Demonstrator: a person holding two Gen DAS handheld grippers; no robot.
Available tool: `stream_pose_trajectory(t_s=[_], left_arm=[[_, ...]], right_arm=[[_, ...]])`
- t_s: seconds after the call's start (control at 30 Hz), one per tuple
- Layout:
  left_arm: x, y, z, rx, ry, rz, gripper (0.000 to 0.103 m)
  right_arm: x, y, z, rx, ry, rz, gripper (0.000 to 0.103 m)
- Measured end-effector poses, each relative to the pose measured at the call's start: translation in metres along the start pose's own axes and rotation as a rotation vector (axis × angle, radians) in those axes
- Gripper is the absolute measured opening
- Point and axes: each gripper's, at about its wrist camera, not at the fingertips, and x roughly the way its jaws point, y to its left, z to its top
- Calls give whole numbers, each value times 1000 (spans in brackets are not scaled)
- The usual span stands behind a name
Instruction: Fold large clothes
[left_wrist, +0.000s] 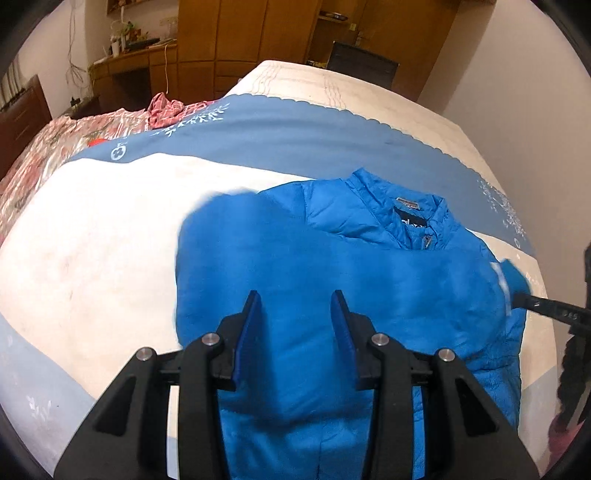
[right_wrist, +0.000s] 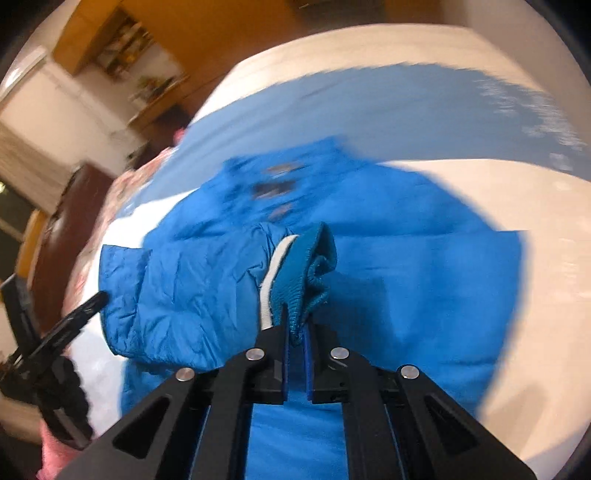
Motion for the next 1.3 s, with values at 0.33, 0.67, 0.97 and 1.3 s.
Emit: stream_pose_trajectory(t_s=[0.33, 0.67, 0.97, 1.3], left_arm=[[53, -15, -7, 44, 94, 40, 38], [62, -14, -14, 73, 127, 65, 38], [40, -62, -11, 173, 73, 23, 40], [84, -54, -24, 177, 145, 41, 40]], right_arm=[[-28, -102, -30, 202, -18, -82, 6], [-21, -106, -47, 215, 2, -141, 14], [-25, -42, -32, 62, -33, -77, 15], [54, -43, -30, 101, 115, -84, 13]])
